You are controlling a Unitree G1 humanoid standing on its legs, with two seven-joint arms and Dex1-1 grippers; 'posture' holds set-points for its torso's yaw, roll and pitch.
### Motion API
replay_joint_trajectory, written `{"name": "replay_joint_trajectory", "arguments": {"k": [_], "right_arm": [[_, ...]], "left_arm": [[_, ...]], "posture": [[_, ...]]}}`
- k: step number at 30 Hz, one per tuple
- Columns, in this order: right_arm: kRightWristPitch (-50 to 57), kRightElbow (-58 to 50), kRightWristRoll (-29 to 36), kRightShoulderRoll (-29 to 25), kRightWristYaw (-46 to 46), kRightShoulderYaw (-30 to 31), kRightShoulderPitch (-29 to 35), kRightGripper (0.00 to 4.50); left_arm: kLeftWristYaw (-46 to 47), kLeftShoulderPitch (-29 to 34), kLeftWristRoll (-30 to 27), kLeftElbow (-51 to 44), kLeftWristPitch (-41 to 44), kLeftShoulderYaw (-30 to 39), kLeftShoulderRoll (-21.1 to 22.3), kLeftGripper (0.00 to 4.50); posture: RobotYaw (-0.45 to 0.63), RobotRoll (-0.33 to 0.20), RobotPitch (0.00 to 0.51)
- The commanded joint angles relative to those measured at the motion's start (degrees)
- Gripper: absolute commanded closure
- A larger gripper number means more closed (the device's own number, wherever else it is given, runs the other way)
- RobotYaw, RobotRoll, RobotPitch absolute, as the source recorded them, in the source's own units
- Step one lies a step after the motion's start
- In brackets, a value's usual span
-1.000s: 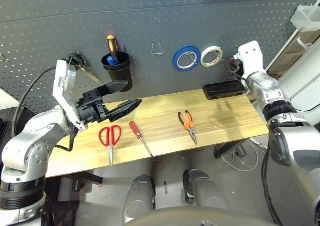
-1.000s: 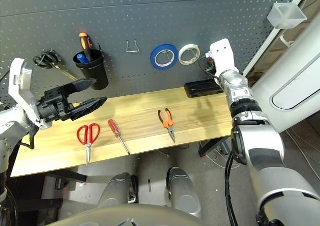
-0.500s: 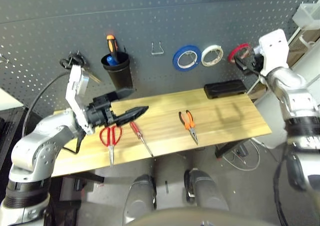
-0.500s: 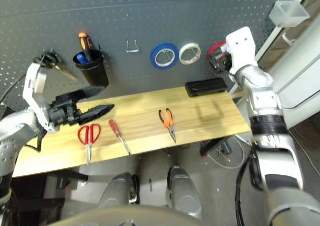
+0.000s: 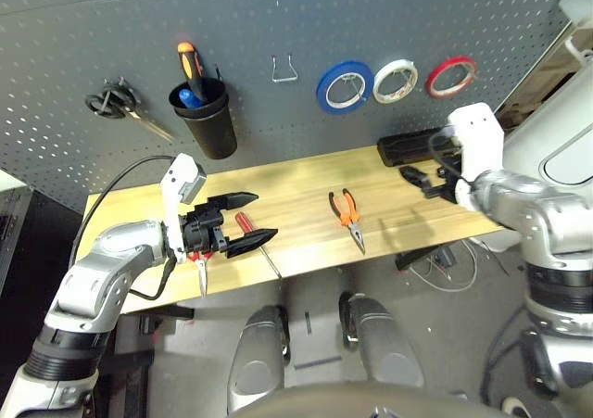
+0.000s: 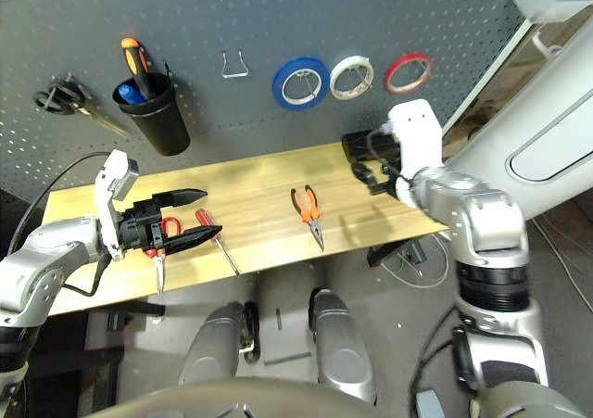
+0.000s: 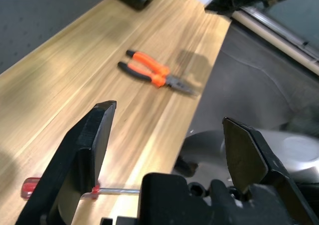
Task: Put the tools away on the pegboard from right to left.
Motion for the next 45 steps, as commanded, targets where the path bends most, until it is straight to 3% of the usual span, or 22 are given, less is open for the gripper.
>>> {"name": "replay_joint_trajectory", "arguments": {"k": [1,12,32,35,40,45], "right_arm": [[0.66,5.39,-2.93,2.18,-3.86,1.86,-1.54,0.03],[-11.78,29.24,-7.94,7.90,-6.18,7.66,-7.22,0.03],[-30.94,63.14,-10.48,13.64,-6.35,6.27,-17.62,0.03],[-33.17,66.29,-10.51,14.06,-6.48,5.31,-17.98,0.64],[-35.19,67.47,-12.04,13.80,-6.08,5.85,-17.60,2.41],[-34.39,61.91,-13.02,12.27,-3.45,7.18,-16.59,2.42]], "left_arm": [[1.45,-0.05,3.75,0.77,-2.26,-1.84,-1.05,0.00],[2.33,2.71,6.97,-3.71,-1.85,-3.61,-1.23,0.00],[3.61,7.98,4.67,-11.99,3.81,-0.90,-0.68,0.00],[3.70,8.11,4.46,-12.17,4.05,-0.49,-0.58,0.00],[3.11,7.70,1.64,-11.83,4.81,1.22,-1.39,0.00],[1.83,7.80,-1.11,-11.95,5.29,2.50,-0.93,0.00]], "posture": [[-0.07,0.000,0.246],[-0.01,0.000,0.249],[0.06,0.000,0.253],[0.07,0.000,0.249],[0.08,0.000,0.231],[0.07,0.000,0.195]]}}
